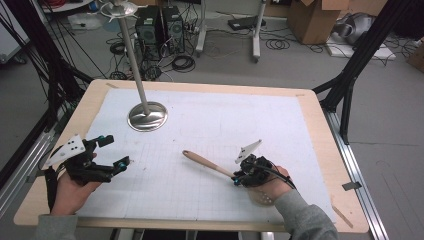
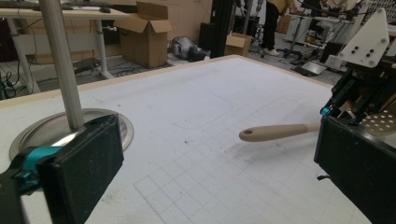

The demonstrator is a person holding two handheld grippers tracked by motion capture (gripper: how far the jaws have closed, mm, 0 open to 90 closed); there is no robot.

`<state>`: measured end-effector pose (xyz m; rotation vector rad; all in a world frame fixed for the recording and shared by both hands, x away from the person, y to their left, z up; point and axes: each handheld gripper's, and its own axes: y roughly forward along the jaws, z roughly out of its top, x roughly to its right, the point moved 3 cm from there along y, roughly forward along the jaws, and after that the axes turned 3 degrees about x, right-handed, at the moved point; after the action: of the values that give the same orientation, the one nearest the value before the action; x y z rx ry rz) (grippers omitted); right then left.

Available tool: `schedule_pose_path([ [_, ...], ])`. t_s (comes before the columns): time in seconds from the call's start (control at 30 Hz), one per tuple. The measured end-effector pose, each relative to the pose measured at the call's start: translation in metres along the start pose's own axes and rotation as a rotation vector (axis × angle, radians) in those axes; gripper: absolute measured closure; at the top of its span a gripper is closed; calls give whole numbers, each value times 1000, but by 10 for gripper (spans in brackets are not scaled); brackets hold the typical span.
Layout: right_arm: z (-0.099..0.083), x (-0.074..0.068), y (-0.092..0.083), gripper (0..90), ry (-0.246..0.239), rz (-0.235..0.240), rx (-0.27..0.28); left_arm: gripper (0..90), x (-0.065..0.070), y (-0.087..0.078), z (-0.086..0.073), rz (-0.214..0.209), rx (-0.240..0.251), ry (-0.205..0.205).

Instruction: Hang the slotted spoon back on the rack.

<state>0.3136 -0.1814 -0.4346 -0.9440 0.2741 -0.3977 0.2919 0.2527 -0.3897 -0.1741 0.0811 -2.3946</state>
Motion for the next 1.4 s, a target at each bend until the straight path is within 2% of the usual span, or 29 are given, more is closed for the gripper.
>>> schedule_pose_path([
  [0.4, 15, 7, -18, 779, 21, 8, 108, 18, 1, -2, 0, 0, -3, 0],
  [0.67, 32, 11, -33, 779, 39, 5, 205, 18, 2, -1, -1, -3, -4, 0],
  [1.03, 45, 17, -40, 779, 33, 11, 254, 18, 1, -1, -2, -6, -5, -5],
  [1.4, 62, 24, -56, 780, 25, 0, 318, 18, 3, 1, -2, -16, -2, -10],
])
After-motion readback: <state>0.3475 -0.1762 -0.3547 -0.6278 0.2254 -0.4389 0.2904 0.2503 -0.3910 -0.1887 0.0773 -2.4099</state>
